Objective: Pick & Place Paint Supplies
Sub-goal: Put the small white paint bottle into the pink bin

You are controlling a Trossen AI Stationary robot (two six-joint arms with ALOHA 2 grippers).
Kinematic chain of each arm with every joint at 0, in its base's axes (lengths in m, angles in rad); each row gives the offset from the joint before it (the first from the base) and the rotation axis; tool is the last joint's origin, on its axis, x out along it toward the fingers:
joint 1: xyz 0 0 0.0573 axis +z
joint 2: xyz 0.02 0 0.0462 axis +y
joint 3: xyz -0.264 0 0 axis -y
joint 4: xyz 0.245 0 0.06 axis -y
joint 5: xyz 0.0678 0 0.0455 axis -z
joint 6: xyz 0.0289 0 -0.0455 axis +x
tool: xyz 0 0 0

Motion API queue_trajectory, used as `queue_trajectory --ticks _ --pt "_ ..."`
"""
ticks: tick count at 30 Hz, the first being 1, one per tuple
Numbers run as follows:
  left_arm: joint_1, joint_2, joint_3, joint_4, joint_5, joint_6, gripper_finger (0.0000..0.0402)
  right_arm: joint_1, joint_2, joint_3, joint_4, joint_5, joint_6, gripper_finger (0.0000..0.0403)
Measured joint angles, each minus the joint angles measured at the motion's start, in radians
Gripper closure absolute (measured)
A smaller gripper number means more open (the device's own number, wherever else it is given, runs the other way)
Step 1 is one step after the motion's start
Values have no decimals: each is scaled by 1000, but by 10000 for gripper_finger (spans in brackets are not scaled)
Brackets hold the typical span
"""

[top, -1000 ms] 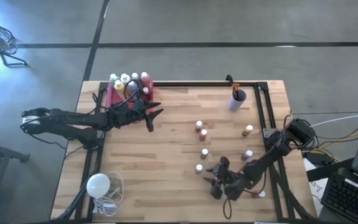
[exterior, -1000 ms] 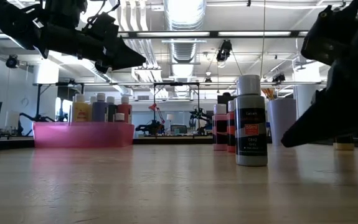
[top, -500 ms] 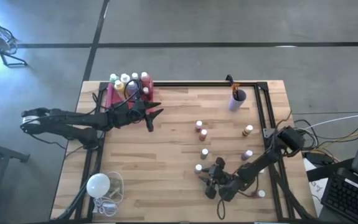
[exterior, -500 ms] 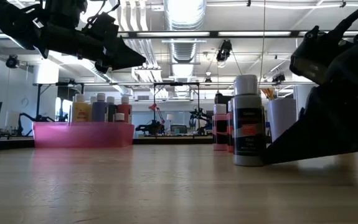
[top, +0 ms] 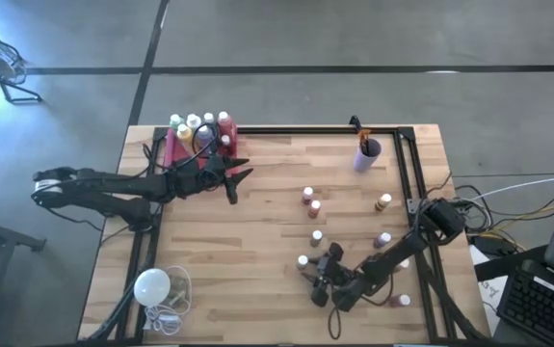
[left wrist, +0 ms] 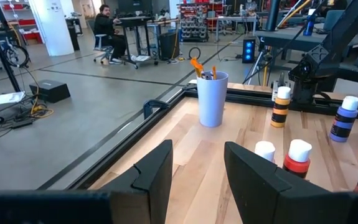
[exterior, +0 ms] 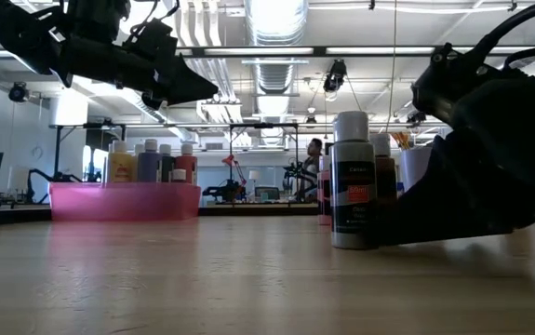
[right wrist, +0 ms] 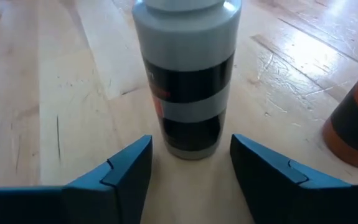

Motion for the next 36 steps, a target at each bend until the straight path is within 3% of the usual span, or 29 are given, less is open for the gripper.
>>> queue_trajectory --ticks 22,36 --pt "0 0 0 0 0 0 250 -66 3 14 17 -8 -21 131" --pt "0 0 0 0 0 0 250 -79 3 13 24 -12 -49 217"
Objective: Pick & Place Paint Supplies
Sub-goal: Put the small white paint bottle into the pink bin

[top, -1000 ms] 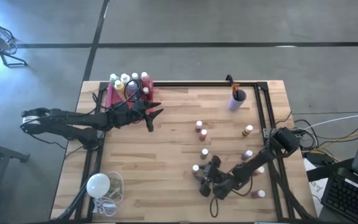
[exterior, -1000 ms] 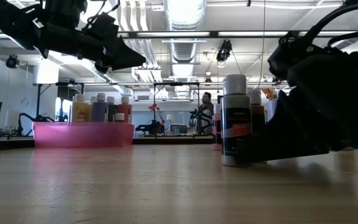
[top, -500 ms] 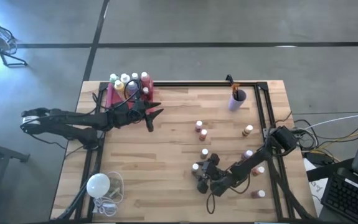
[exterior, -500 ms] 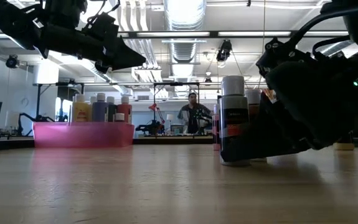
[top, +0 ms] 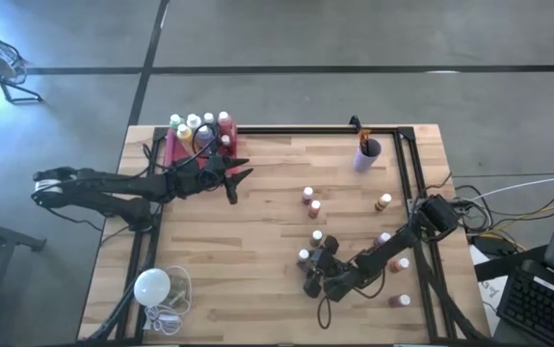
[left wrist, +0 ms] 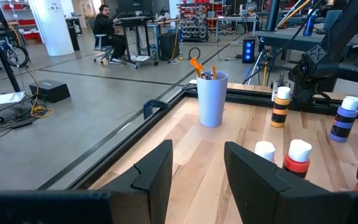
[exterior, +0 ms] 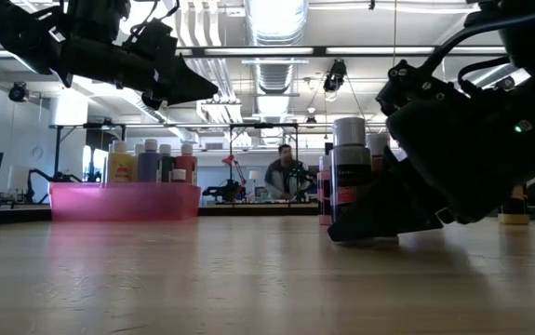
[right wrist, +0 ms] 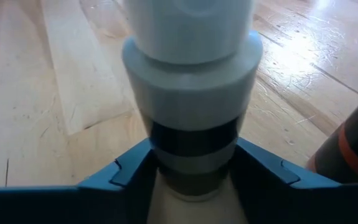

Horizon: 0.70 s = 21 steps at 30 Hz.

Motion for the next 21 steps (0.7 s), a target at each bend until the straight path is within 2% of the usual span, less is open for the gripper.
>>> queue_trajectory --ticks 6,11,17,21 --pt "0 0 0 0 0 0 250 1 -1 0 5 -16 -3 259" --pt "0 0 0 0 18 -26 250 1 -8 0 4 -40 -3 271" --pt "0 0 0 0 135 -31 250 1 -38 0 -3 -95 -41 263" --pt "0 0 18 -44 243 -32 250 -8 -77 0 -9 -177 -78 266"
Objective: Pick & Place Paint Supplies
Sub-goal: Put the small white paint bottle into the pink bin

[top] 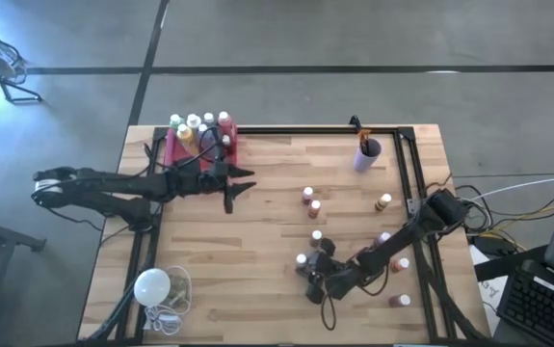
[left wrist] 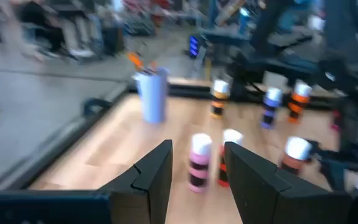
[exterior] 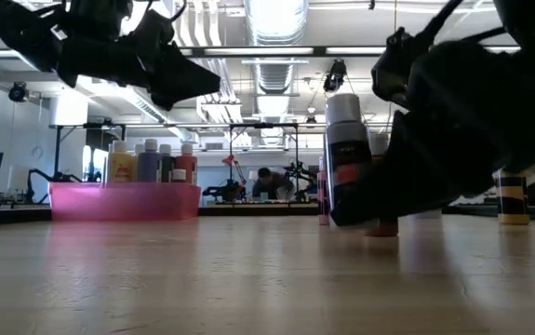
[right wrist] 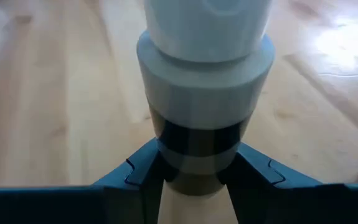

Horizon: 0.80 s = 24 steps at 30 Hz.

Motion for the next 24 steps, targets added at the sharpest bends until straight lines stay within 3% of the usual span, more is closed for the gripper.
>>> queue_trajectory --ticks 6,14,19,24 --pt "-35 32 201 -419 26 60 251 -33 -60 0 -20 -153 -46 266" --pt "-176 181 519 -811 44 170 250 -53 -112 10 -124 -223 -40 269" --pt "-232 289 678 -927 44 189 250 -38 -135 67 -268 -246 -34 270" --pt "-248 373 771 -953 44 133 250 -19 -143 189 -548 -242 -34 271"
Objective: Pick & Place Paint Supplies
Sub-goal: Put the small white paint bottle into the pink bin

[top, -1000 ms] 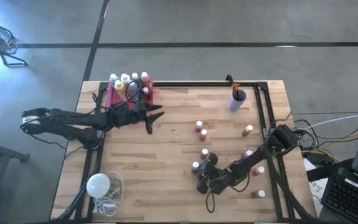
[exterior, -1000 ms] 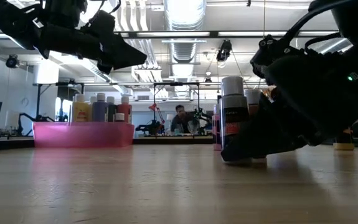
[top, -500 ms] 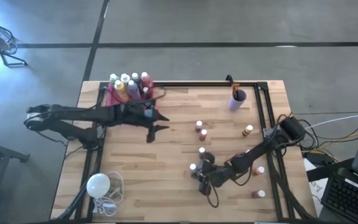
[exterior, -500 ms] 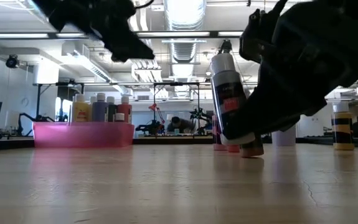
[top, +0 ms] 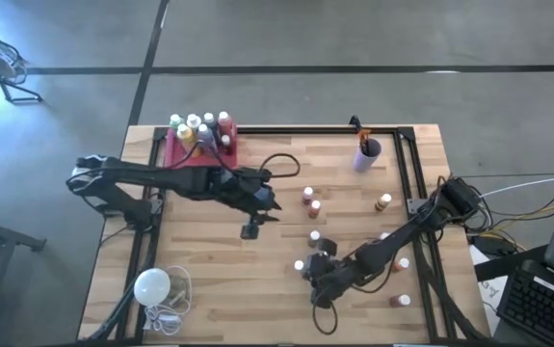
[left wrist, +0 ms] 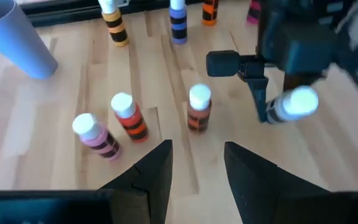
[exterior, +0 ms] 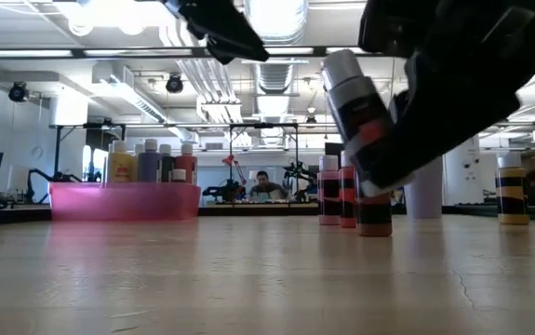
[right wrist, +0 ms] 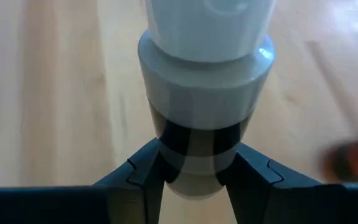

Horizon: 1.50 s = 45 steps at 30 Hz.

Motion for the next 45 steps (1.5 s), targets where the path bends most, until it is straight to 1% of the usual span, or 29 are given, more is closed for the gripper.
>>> queue_trajectory --ticks 2,5,9,12,13,14,17,19,21,27,31,34,37,38,42,45 --pt "1 20 19 -1 0 -41 250 4 0 61 -138 13 -2 271" --pt "-1 44 27 -7 5 -97 250 15 2 145 -315 71 -5 273" --pt "-11 62 27 -3 59 -118 250 28 2 218 -482 122 -7 274" --pt "-34 70 27 3 111 -30 250 28 0 245 -547 124 -16 273" --pt "-48 70 27 5 109 14 250 27 0 251 -575 124 -17 274" --pt "-66 70 27 11 93 59 250 22 0 258 -601 123 -18 275" --pt "-116 70 27 50 -1 153 250 14 -1 285 -655 117 -19 276" --pt "-141 70 27 94 -61 188 250 8 -2 301 -671 116 -30 274" --pt "-159 70 27 132 -94 214 250 5 -2 313 -679 110 -56 272" --pt "-177 70 30 147 -106 215 250 5 -23 333 -730 110 -80 276" --pt "-189 114 30 166 -120 237 250 -3 -60 322 -732 113 -79 275" --pt "-201 154 31 213 -184 265 250 -14 -79 320 -733 114 -81 275" --pt "-203 189 58 219 -276 275 250 -19 -91 319 -735 113 -90 277" --pt "-204 198 68 217 -292 275 250 -21 -94 319 -736 110 -94 278" --pt "-212 221 104 216 -287 295 249 -21 -96 319 -741 104 -101 275" --pt "-218 229 127 209 -285 309 238 -22 -96 317 -761 96 -105 273"
